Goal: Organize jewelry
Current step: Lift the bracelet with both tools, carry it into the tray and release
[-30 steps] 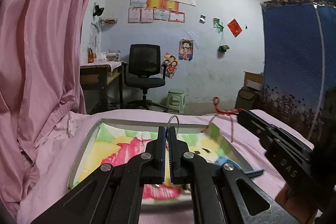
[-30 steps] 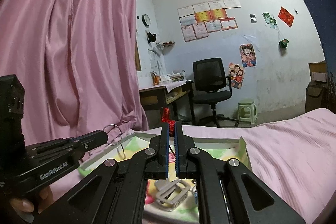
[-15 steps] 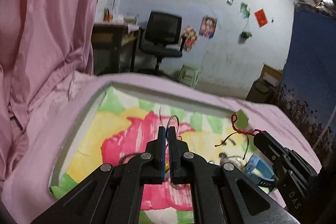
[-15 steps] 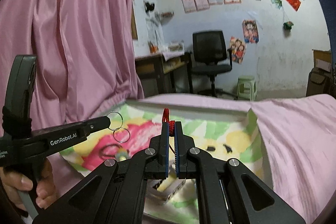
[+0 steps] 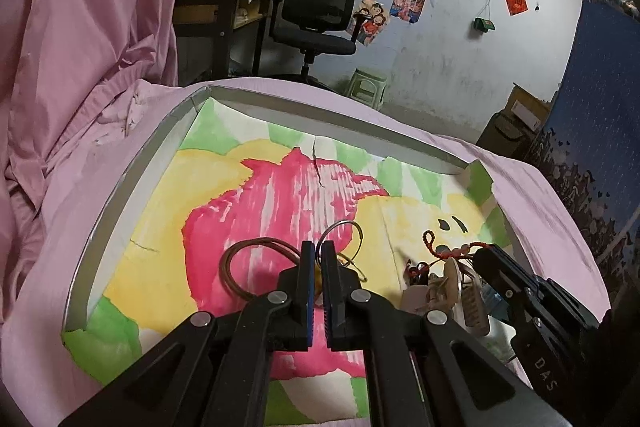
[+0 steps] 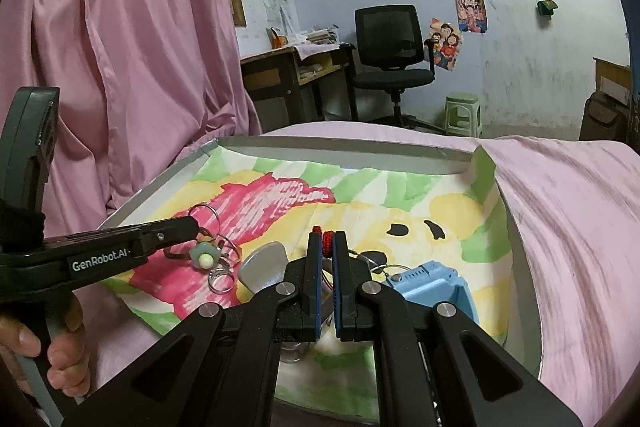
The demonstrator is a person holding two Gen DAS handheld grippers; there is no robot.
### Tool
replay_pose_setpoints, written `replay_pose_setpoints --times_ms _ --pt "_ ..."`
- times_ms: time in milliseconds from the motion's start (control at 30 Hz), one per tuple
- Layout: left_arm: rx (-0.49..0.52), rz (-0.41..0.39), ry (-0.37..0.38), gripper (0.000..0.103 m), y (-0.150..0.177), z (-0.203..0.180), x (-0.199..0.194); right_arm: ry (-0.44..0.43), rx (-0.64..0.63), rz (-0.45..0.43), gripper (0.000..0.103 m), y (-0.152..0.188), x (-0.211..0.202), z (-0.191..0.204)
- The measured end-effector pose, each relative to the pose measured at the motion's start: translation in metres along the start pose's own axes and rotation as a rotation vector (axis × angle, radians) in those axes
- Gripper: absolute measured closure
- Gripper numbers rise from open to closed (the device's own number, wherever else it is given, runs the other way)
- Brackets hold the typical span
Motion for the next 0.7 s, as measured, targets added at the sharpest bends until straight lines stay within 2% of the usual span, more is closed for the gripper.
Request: replay_pose_setpoints --times_ms 33,67,100,167,367,533,600,633,667,700 --pt "-0.006 0.002 0.001 0.099 0.000 0.000 0.000 0.000 0.003 -0.002 0.095 0.000 0.000 0.000" --pt "-0.013 0.003 0.004 0.099 0.000 0.000 -0.001 -0.001 0.009 -0.008 0.088 0.000 -0.002 -0.002" --pt "-0.022 0.004 0.010 0.099 0.001 0.001 -0.003 0.004 0.016 -0.016 0.076 0.000 -0.005 -0.003" --pt "-0.039 -0.001 0.021 0.099 0.000 0.005 -0.007 0.008 0.028 -0.038 0.065 -0.002 -0.010 -0.004" --pt "-0.053 -0.046 0.046 0.099 0.002 0.010 -0.024 0.022 0.044 -0.106 0.065 -0.006 -0.030 -0.006" --pt "-0.045 -0.085 0.070 0.095 0.006 0.010 -0.042 0.041 0.048 -0.196 0.054 -0.010 -0.058 -0.005" --pt "-0.042 -0.100 0.077 0.086 0.009 0.009 -0.050 0.045 0.050 -0.223 0.050 -0.011 -0.069 -0.004" --pt "-0.041 -0.110 0.078 0.074 0.010 0.009 -0.055 0.045 0.051 -0.237 0.049 -0.011 -0.075 -0.003" --pt "-0.040 -0.125 0.078 0.066 0.012 0.009 -0.059 0.045 0.051 -0.248 0.045 -0.011 -0.080 -0.003" --pt "-0.038 -0.148 0.077 0.048 0.013 0.009 -0.066 0.048 0.048 -0.256 0.042 -0.011 -0.085 -0.003"
Point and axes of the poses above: each gripper's, at about its wrist camera, not at the fingertips, and x roughly the way its jaws point, z to its left, y to its underside, the point moved 4 cm from there along x, roughly the way its jaws point, and after that the axes turned 5 degrees about -x, right-handed, at the moved point
